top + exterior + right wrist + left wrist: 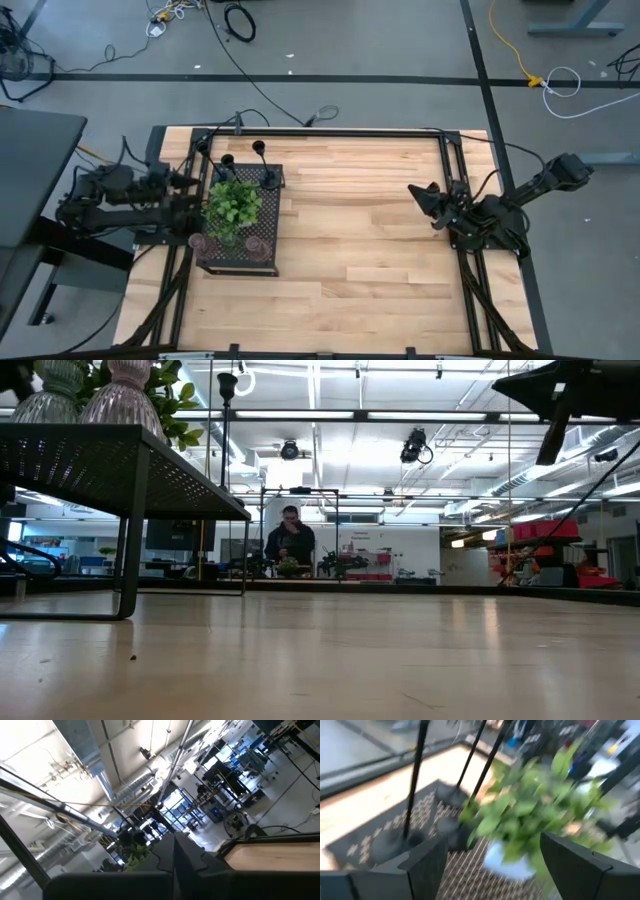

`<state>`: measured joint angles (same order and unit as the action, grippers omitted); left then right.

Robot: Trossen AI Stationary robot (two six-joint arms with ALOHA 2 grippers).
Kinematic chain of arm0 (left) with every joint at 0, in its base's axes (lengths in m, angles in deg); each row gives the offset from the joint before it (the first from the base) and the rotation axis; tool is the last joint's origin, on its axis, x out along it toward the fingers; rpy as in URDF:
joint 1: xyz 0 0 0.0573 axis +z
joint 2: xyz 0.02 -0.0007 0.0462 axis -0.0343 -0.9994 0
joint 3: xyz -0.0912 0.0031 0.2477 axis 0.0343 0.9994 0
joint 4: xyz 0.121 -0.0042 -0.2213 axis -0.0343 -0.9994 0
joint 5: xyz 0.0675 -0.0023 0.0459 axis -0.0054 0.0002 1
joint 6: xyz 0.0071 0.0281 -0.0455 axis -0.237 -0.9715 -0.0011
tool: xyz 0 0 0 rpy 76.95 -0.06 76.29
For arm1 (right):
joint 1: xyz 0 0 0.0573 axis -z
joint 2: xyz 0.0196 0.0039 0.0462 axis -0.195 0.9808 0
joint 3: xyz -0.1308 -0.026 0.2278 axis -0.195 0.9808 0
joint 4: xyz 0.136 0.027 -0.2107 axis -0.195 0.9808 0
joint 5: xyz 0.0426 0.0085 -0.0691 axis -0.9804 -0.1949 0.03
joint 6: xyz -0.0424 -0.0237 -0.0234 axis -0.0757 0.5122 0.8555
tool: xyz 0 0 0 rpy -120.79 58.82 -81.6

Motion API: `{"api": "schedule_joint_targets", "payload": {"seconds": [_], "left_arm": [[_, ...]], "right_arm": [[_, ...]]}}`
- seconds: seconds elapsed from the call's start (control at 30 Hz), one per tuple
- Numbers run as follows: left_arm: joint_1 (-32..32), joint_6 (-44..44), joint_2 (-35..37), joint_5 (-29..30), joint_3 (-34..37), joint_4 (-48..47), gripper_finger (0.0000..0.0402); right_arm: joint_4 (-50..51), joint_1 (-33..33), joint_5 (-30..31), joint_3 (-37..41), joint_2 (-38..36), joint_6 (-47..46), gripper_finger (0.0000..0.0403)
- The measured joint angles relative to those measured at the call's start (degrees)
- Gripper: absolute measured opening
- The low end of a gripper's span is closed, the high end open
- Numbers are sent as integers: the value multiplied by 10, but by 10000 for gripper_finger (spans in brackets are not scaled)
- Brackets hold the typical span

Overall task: Pick & Place candle stick holders
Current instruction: Return to Home Position

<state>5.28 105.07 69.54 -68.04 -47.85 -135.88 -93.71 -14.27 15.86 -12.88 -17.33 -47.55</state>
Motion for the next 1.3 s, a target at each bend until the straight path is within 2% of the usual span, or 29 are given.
{"api": "schedule_joint_targets", "payload": {"seconds": [0.13, 0.2, 0.43, 0.5, 0.8, 0.87, 1.03, 1.3], "left_arm": [[0, 0, 0, 0, 36, 108, 314], [0, 0, 0, -2, 67, 191, 314], [0, 0, 1, -2, 235, 600, 314], [0, 0, 1, -2, 270, 675, 314], [17, 0, 1, -2, 358, 907, 314], [22, 0, 1, -3, 368, 931, 314], [30, 0, 1, -1, 395, 1032, 314], [39, 0, 0, -2, 421, 1068, 314]], "right_arm": [[14, 0, 0, 0, -33, 0, 11], [14, 1, 0, 0, -45, 0, 11], [18, 13, 1, 0, -71, 0, 11], [18, 17, 1, 0, -73, 0, 11], [19, 34, 0, 0, -76, 0, 11], [19, 38, 0, 0, -79, 0, 11], [50, 50, 0, 2, -122, 0, 11], [98, 66, 5, 13, -185, 0, 11]]}}
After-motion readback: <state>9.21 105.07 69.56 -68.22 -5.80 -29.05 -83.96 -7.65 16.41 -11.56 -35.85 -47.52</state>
